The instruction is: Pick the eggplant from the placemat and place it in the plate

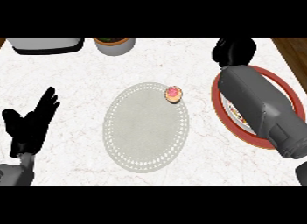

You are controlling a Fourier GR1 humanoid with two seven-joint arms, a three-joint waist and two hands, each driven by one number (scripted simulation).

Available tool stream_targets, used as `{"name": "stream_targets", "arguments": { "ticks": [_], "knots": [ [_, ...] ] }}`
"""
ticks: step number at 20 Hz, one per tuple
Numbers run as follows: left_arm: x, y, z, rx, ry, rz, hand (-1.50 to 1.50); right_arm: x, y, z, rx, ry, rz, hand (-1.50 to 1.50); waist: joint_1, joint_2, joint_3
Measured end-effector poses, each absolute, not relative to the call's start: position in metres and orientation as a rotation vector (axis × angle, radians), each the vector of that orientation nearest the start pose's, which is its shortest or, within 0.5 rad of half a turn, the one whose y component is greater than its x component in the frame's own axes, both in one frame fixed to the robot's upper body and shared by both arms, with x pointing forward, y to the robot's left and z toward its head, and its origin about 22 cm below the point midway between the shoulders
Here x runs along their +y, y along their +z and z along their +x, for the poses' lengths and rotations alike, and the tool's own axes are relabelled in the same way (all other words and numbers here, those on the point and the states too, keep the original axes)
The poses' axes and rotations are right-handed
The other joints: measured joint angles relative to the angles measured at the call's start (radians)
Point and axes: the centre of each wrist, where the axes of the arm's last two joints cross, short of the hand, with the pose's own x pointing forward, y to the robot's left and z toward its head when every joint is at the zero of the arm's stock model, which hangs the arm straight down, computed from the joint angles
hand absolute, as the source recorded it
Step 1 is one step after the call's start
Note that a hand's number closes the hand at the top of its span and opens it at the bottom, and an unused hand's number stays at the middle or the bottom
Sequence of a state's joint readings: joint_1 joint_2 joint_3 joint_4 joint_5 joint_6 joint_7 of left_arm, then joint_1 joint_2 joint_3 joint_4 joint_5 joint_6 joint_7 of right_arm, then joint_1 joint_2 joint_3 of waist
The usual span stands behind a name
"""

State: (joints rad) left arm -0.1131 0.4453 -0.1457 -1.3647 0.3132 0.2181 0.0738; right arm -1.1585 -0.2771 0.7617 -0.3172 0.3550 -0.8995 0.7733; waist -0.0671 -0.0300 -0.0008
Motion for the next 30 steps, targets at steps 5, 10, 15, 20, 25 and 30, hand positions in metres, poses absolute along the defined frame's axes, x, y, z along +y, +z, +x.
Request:
{"name": "stream_targets", "arguments": {
  "ticks": [5,10,15,20,25,30],
  "knots": [
    [0.308,0.015,0.269,-1.368,-0.035,0.223,0.0,-0.216,0.061,0.432,-1.187,0.219,-1.426,1.5,-0.002,0.002,0.0],
    [0.303,0.021,0.272,-1.383,-0.042,0.214,0.0,-0.263,0.042,0.405,-1.084,0.244,-1.403,1.5,0.015,0.011,0.0],
    [0.299,0.019,0.275,-1.395,-0.05,0.205,0.0,-0.297,0.034,0.376,-1.044,0.187,-1.245,-1.5,0.03,0.021,0.001],
    [0.293,0.017,0.276,-1.397,-0.063,0.181,0.0,-0.317,0.032,0.347,-1.138,0.198,-1.206,-1.5,0.047,0.025,0.001],
    [0.289,0.015,0.278,-1.399,-0.068,0.188,0.0,-0.314,0.059,0.343,-1.397,0.162,-1.205,-1.5,0.047,0.025,0.001],
    [0.289,0.016,0.277,-1.391,-0.063,0.189,0.0,-0.296,0.091,0.33,-1.601,0.042,-1.091,-1.5,0.042,0.021,0.001]
  ]
}}
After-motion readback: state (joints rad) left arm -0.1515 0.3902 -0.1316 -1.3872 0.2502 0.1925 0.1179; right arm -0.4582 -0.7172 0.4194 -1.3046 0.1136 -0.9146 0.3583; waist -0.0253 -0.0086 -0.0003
